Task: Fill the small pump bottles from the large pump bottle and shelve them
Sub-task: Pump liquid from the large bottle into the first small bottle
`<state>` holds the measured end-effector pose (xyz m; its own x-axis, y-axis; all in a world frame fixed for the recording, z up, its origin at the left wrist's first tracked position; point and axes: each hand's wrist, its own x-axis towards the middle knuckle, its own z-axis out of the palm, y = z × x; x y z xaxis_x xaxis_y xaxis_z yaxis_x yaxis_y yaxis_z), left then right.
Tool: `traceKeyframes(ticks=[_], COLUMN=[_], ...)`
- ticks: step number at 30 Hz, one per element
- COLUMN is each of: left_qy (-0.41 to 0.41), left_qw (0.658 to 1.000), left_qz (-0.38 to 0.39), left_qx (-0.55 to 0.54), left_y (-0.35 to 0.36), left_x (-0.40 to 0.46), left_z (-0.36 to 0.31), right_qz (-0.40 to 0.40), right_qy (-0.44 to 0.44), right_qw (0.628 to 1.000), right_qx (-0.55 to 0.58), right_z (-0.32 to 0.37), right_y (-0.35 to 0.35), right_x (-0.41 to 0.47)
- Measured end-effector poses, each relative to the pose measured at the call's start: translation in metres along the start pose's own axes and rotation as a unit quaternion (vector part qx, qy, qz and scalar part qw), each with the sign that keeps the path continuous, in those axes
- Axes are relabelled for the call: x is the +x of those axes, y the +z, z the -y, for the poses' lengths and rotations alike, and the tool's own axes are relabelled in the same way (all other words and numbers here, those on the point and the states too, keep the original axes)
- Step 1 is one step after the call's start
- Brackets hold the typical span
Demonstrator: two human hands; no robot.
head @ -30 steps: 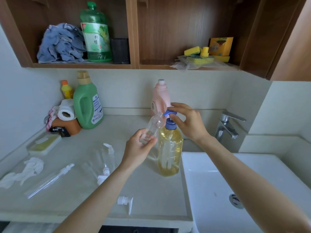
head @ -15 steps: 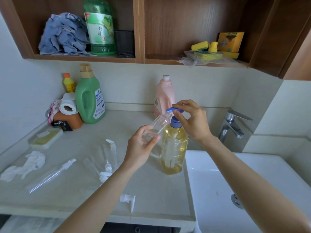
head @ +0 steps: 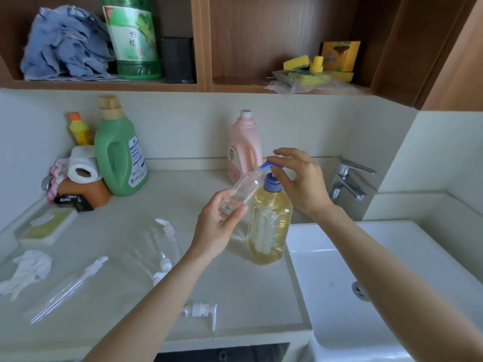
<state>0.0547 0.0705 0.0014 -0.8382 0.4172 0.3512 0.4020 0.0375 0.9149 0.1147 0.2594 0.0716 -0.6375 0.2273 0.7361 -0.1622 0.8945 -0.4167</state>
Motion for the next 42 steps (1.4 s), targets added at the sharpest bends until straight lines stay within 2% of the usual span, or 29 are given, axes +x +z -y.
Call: traceKeyframes(ticks=[4, 11, 19, 24, 30, 37, 42], left_qy=[0.015, 0.006, -0.018, -0.04, -0.05, -0.062, -0.054], left_qw=[1.0, 0.999, 0.994, 0.99, 0.986, 0.976, 0.973], left_qz=[0.016, -0.045, -0.094, -0.133, -0.157, -0.21, -0.225], left_qx=[-0.013, -0.03, -0.043, -0.03, -0.012, -0.015, -0.015], left_y=[0.003, 0.01, 0.02, 0.025, 0.032, 0.041, 0.043], left_x=[0.0, -0.001, -0.008, -0.014, -0.018, -0.018, -0.025], left_z=[-0.005, -0.021, -0.028, -0.026, -0.042, -0.053, -0.051], right_qz=[-0.01, 0.016, -0.087, -0.067, 0.001, 0.045, 0.002], right_qy=[-0.02, -0.069, -0.078, -0.081, -0.1, -0.146, -0.124], right_qw=[1.0, 0.997, 0.986, 0.985, 0.987, 0.971, 0.961], right_qx=[0.006, 0.04, 0.116, 0.134, 0.127, 0.186, 0.246], right_z=[0.003, -0.007, -0.006, -0.014, -0.02, -0.022, -0.021], right_y=[0.003, 0.008, 0.031, 0.037, 0.02, 0.011, 0.026], right_x=[-0.002, -0.01, -0.018, -0.026, -0.01, 0.012, -0.004])
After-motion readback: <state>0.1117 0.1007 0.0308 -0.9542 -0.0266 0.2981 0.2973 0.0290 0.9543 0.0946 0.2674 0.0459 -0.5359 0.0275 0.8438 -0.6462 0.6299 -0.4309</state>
